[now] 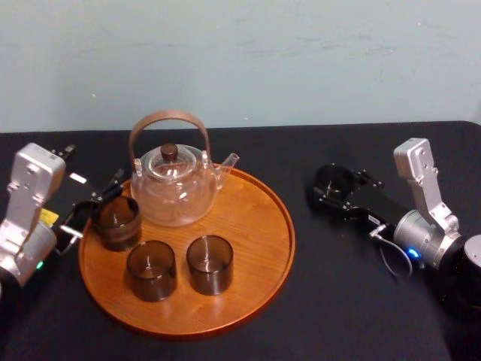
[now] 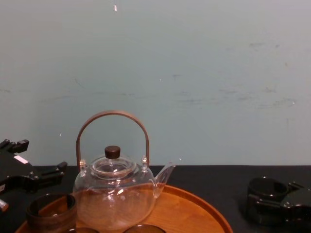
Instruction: Pick up the glass from the table and place it on the tray.
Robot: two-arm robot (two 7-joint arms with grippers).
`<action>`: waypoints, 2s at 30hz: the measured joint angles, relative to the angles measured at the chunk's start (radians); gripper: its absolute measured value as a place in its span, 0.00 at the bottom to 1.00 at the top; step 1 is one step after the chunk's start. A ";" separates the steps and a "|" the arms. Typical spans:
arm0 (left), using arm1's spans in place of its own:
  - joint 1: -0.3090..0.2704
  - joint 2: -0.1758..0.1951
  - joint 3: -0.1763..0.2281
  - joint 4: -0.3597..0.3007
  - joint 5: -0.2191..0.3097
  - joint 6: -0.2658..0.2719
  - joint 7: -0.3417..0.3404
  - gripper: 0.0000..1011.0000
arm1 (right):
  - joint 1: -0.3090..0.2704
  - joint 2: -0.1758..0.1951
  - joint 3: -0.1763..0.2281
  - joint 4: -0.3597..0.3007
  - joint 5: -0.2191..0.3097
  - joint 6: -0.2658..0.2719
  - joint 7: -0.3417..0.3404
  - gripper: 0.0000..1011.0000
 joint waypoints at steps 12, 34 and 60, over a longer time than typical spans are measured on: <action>0.000 0.000 0.000 0.000 0.000 0.000 0.000 0.99 | -0.021 0.009 -0.004 -0.049 0.008 -0.001 0.015 0.89; 0.000 0.000 0.000 0.000 0.000 0.000 0.000 0.99 | -0.034 0.003 -0.085 -0.167 -0.003 -0.001 0.040 0.89; 0.000 0.000 0.000 0.000 0.000 0.000 0.000 0.99 | 0.064 -0.084 -0.177 -0.019 -0.021 -0.037 0.089 0.89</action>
